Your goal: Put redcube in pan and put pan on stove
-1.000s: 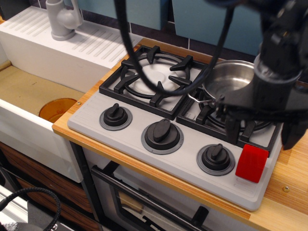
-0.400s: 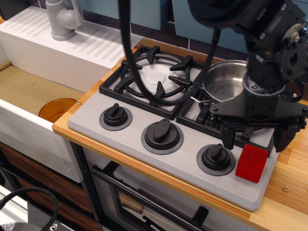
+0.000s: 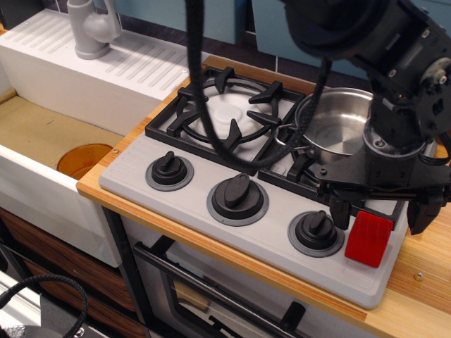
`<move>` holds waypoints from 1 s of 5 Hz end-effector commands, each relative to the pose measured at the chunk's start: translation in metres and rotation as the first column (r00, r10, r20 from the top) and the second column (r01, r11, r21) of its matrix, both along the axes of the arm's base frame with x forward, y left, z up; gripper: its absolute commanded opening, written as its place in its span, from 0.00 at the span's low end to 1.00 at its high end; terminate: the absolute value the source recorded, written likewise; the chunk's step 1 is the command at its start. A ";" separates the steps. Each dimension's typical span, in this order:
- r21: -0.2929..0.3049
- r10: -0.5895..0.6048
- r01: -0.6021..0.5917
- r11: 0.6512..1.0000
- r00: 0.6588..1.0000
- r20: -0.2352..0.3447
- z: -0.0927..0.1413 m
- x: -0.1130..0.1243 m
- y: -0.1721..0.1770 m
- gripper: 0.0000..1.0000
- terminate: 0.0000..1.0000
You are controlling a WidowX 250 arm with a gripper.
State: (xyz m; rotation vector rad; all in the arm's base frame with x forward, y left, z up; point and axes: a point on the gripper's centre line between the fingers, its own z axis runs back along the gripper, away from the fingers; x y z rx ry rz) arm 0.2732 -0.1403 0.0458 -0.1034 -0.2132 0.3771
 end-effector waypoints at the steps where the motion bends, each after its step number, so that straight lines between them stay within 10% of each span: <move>1: -0.007 -0.019 0.019 1.000 0.999 0.046 0.000 0.004 -0.004 1.00 0.00; 4: -0.002 -0.007 0.007 1.000 0.998 0.062 -0.016 0.000 -0.008 1.00 0.00; 5: 0.009 0.003 -0.003 1.000 0.999 0.039 -0.016 -0.001 -0.009 0.00 0.00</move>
